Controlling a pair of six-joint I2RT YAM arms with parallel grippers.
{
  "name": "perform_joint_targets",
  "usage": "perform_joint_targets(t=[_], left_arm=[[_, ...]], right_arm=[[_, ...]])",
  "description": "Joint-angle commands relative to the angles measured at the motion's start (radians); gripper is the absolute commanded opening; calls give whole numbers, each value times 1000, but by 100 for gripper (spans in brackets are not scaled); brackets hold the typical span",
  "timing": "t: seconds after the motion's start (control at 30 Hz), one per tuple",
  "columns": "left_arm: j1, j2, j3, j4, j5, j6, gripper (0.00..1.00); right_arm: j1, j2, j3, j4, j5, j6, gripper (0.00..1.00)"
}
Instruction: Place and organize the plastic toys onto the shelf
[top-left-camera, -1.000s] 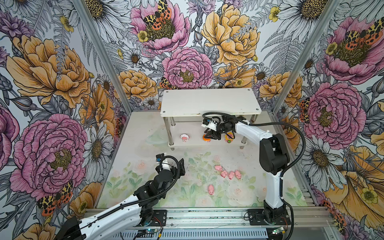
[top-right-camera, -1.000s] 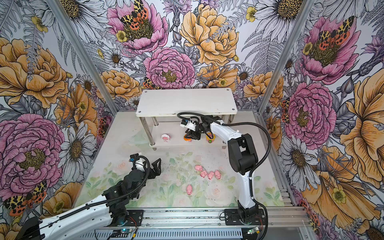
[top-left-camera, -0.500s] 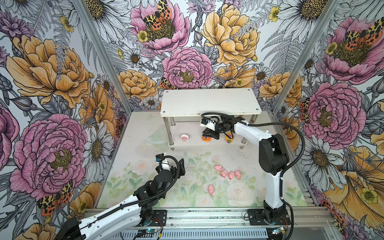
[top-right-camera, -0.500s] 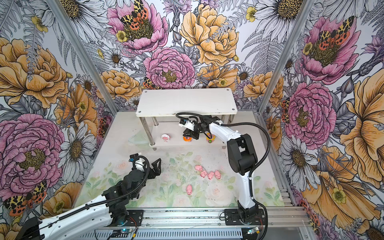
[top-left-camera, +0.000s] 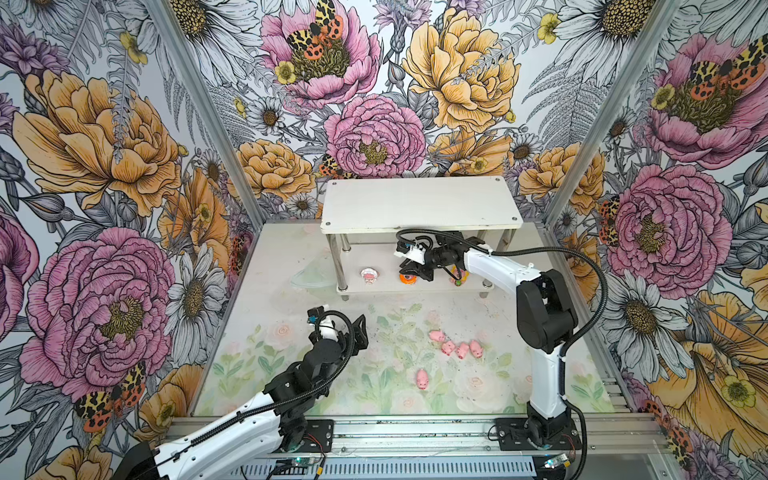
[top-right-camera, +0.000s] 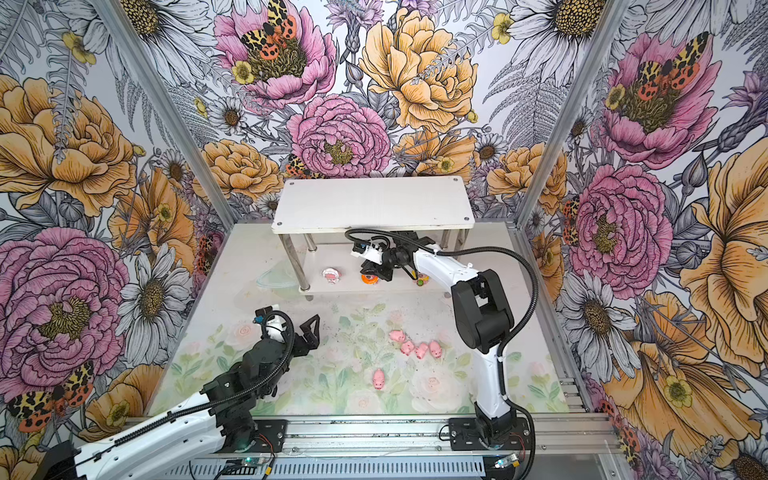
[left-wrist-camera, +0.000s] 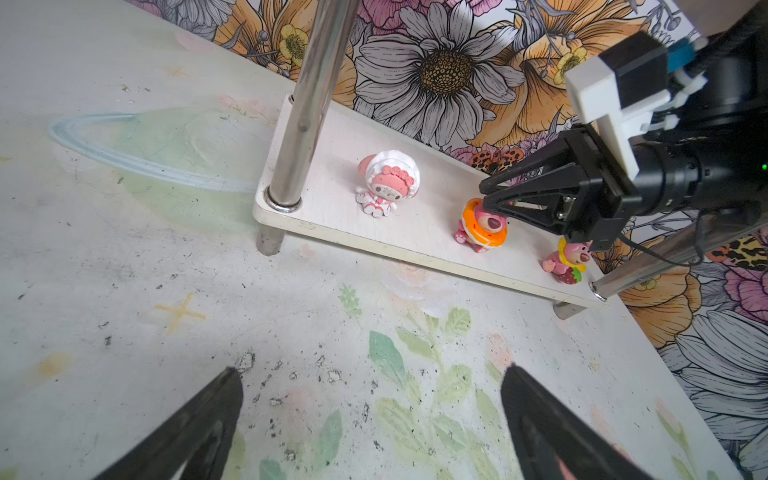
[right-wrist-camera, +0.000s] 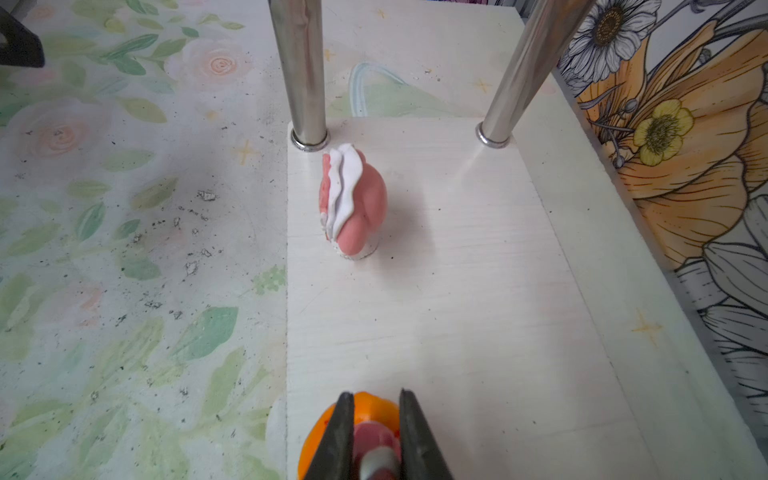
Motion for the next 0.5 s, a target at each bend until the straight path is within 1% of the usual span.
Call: perform_joint_targets(t=[0.0, 0.07, 0.2, 0.37, 0.47], left_arm=[[10, -6, -11, 9, 25, -7, 99], [11, -6, -7, 5, 28, -7, 99], [14, -13, -5, -9, 28, -8, 99], [14, -29, -4, -22, 25, -7, 99], [16, -30, 1, -27, 28, -4, 99]], right_arm=[[4, -11, -32, -7, 43, -21, 25], [3, -16, -41, 9, 45, -16, 31], [-2, -31, -66, 41, 39, 5, 36], [-5, -61, -121, 94, 38, 27, 37], [-11, -71, -136, 124, 32, 43, 42]])
